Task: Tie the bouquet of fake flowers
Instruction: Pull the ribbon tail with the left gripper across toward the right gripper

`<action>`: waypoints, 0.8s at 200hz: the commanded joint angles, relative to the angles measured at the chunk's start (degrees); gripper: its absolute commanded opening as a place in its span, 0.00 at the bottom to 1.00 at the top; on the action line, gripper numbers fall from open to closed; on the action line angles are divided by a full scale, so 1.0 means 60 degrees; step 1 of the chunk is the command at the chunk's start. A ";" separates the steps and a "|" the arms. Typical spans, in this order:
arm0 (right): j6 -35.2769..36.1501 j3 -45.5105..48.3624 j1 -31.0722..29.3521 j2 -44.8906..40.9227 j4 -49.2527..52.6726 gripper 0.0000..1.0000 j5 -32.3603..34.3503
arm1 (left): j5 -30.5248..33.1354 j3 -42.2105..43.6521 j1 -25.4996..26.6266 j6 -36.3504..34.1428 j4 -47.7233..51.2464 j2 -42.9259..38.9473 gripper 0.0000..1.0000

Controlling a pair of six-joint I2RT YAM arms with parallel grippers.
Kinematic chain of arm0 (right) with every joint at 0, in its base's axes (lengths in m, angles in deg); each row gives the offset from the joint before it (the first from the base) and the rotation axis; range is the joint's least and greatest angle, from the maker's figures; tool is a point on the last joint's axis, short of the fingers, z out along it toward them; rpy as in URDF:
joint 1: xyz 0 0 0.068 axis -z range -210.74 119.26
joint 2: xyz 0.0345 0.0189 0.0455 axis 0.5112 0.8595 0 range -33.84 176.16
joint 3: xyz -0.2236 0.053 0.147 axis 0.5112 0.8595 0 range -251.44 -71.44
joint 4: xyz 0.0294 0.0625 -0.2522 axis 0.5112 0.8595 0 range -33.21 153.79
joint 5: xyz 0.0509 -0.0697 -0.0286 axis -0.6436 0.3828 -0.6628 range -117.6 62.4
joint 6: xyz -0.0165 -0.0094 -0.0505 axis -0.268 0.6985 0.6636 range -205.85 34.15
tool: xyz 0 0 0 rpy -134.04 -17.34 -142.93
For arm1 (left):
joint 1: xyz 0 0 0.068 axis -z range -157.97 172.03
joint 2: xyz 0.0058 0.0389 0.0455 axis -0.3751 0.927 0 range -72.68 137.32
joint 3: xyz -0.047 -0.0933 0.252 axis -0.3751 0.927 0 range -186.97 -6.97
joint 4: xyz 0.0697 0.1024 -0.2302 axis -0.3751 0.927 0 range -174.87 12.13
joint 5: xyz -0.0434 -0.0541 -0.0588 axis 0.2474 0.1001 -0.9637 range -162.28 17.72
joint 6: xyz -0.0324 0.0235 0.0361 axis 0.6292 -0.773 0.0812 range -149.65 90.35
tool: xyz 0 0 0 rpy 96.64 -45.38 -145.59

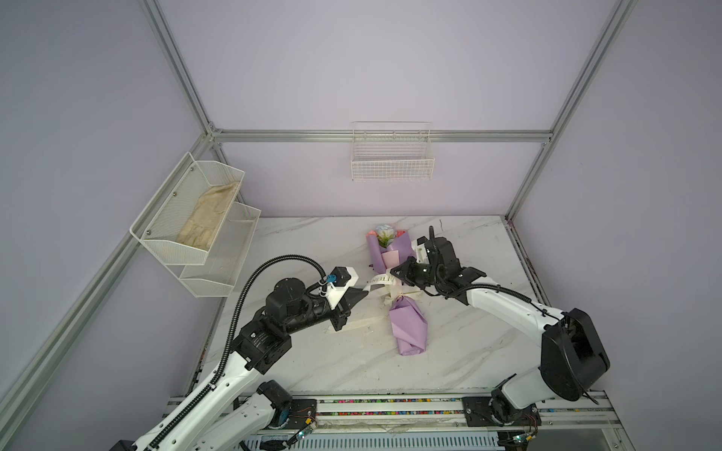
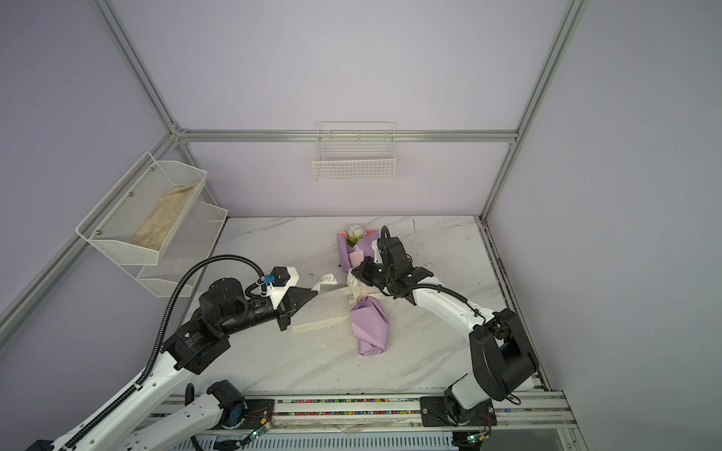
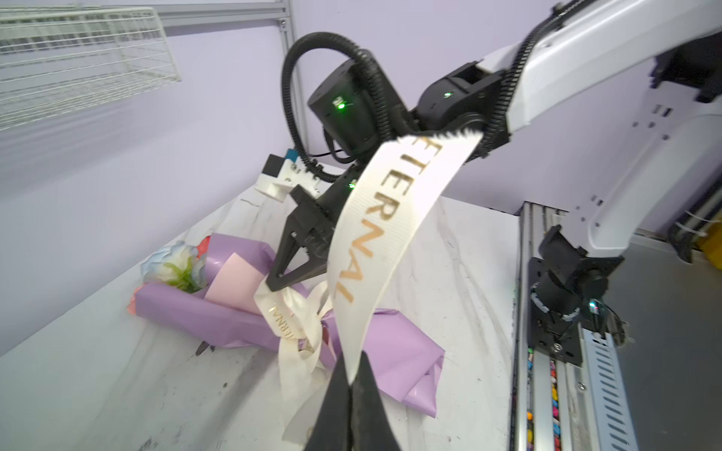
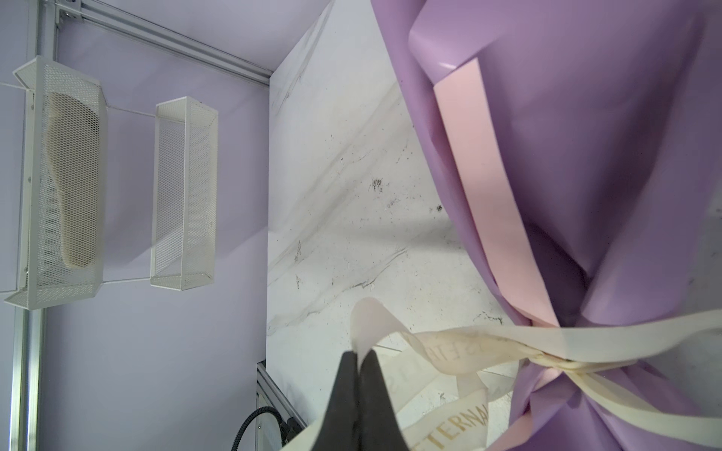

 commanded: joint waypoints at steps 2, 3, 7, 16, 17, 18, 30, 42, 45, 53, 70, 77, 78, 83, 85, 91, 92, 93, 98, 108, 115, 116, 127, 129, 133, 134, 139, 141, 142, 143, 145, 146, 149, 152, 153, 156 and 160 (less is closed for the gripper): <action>0.0111 -0.0475 0.0103 0.0225 0.0180 0.00 -0.0462 | -0.0937 -0.0410 0.0564 -0.0635 0.0560 0.0362 0.00; 0.0123 -0.0476 0.0108 0.0234 0.0187 0.00 -0.0474 | -0.0960 -0.0428 0.0589 -0.0654 0.0573 0.0385 0.00; 0.0145 -0.0520 0.0112 0.0280 0.0189 0.00 -0.0535 | -0.1009 -0.0528 0.0735 -0.0672 0.0606 0.0460 0.00; 0.0174 -0.0607 0.0138 0.0331 0.0234 0.00 -0.0655 | -0.0863 -0.0738 0.1062 -0.0658 0.0577 0.0698 0.00; 0.0184 -0.0608 0.0140 0.0331 0.0229 0.00 -0.0680 | -0.0843 -0.0753 0.1062 -0.0658 0.0567 0.0755 0.00; 0.0188 -0.0623 0.0141 0.0339 0.0227 0.00 -0.0693 | -0.0825 -0.0776 0.1116 -0.0658 0.0555 0.0794 0.00; 0.0298 -0.0700 0.0142 0.0382 0.0225 0.00 -0.0898 | -0.0690 -0.1061 0.1657 -0.0814 0.0430 0.1336 0.00; 0.0363 -0.0767 0.0184 0.0404 0.0229 0.00 -0.1016 | -0.0436 -0.1499 0.2201 -0.1063 0.0401 0.2094 0.00; 0.0381 -0.0762 0.0206 0.0417 0.0228 0.00 -0.1055 | -0.0381 -0.1627 0.2320 -0.1115 0.0391 0.2292 0.00; 0.0419 -0.0798 0.0268 0.0461 0.0233 0.00 -0.1207 | -0.0280 -0.1959 0.2612 -0.1291 0.0396 0.2859 0.00; 0.0513 -0.0881 0.0376 0.0515 0.0250 0.00 -0.1540 | -0.0115 -0.2627 0.3078 -0.1656 0.0394 0.3974 0.00; 0.0562 -0.0902 0.0426 0.0519 0.0266 0.00 -0.1643 | 0.0053 -0.2909 0.3225 -0.1737 0.0410 0.4453 0.00; 0.0561 -0.0902 0.0423 0.0513 0.0274 0.00 -0.1665 | 0.0062 -0.2945 0.3244 -0.1761 0.0411 0.4518 0.00; 0.0601 -0.0925 0.0469 0.0522 0.0303 0.00 -0.1734 | 0.0071 -0.3123 0.3313 -0.1865 0.0395 0.4790 0.00; 0.0606 -0.0937 0.0484 0.0522 0.0321 0.00 -0.1761 | 0.0082 -0.3188 0.3346 -0.1904 0.0396 0.4884 0.00; 0.0644 -0.0943 0.0506 0.0518 0.0332 0.00 -0.1862 | 0.0208 -0.3387 0.3458 -0.1955 0.0362 0.5174 0.00; 0.0638 -0.0944 0.0507 0.0520 0.0337 0.00 -0.1870 | 0.0227 -0.3418 0.3478 -0.1973 0.0357 0.5215 0.00; 0.0636 -0.0945 0.0515 0.0513 0.0339 0.00 -0.1881 | 0.0266 -0.3456 0.3496 -0.1982 0.0347 0.5265 0.00; 0.0657 -0.0953 0.0540 0.0495 0.0359 0.00 -0.1929 | 0.0384 -0.3646 0.3590 -0.2064 0.0352 0.5558 0.00; 0.0695 -0.0947 0.0595 0.0479 0.0420 0.00 -0.1977 | 0.0585 -0.3951 0.3738 -0.2253 0.0305 0.6162 0.00; 0.0720 -0.0950 0.0612 0.0478 0.0463 0.00 -0.1985 | 0.0791 -0.4097 0.3823 -0.2297 0.0144 0.6514 0.00; 0.0728 -0.0947 0.0611 0.0478 0.0468 0.00 -0.1990 | 0.0812 -0.4125 0.3829 -0.2305 0.0138 0.6559 0.00; 0.0785 -0.0961 0.0651 0.0467 0.0565 0.00 -0.2009 | 0.0860 -0.4506 0.3942 -0.2477 0.0147 0.7068 0.00; 0.0792 -0.0968 0.0653 0.0464 0.0580 0.00 -0.2009 | 0.0884 -0.4581 0.3950 -0.2497 0.0147 0.7167 0.00; 0.0828 -0.0968 0.0656 0.0463 0.0608 0.00 -0.2009 | 0.0951 -0.4719 0.3977 -0.2506 0.0097 0.7337 0.00; 0.0833 -0.0964 0.0663 0.0463 0.0606 0.00 -0.2009 | 0.0965 -0.4751 0.3980 -0.2505 0.0085 0.7359 0.00; 0.0840 -0.0956 0.0655 0.0450 0.0634 0.00 -0.2009 | 0.1080 -0.4941 0.4002 -0.2483 0.0051 0.7600 0.00; 0.0849 -0.0948 0.0669 0.0438 0.0652 0.00 -0.2009 | 0.1096 -0.5027 0.3998 -0.2487 0.0046 0.7677 0.00; 0.0851 -0.0947 0.0669 0.0436 0.0651 0.00 -0.2009 | 0.1103 -0.5073 0.4005 -0.2488 0.0053 0.7720 0.00; 0.0859 -0.0939 0.0676 0.0435 0.0657 0.00 -0.2009 | 0.1122 -0.5111 0.4015 -0.2488 0.0063 0.7763 0.00; 0.0861 -0.0936 0.0682 0.0438 0.0662 0.00 -0.2009 | 0.1154 -0.5190 0.4031 -0.2500 0.0071 0.7832 0.00; 0.0864 -0.0934 0.0683 0.0429 0.0663 0.00 -0.2009 | 0.1162 -0.5235 0.4036 -0.2502 0.0073 0.7870 0.00; 0.0863 -0.0915 0.0700 0.0422 0.0667 0.00 -0.2022 | 0.1213 -0.5359 0.4062 -0.2501 0.0074 0.7966 0.00; 0.0857 -0.0903 0.0724 0.0416 0.0669 0.00 -0.2032 | 0.1270 -0.5482 0.4067 -0.2501 0.0067 0.8067 0.00; 0.0862 -0.0902 0.0726 0.0410 0.0667 0.00 -0.2035 | 0.1293 -0.5520 0.4069 -0.2495 0.0056 0.8098 0.00; 0.0876 -0.0902 0.0744 0.0405 0.0684 0.00 -0.2038 | 0.1363 -0.5609 0.4066 -0.2482 0.0006 0.8192 0.00; 0.0878 -0.0896 0.0770 0.0404 0.0709 0.00 -0.2039 | 0.1490 -0.5715 0.4098 -0.2468 -0.0065 0.8282 0.00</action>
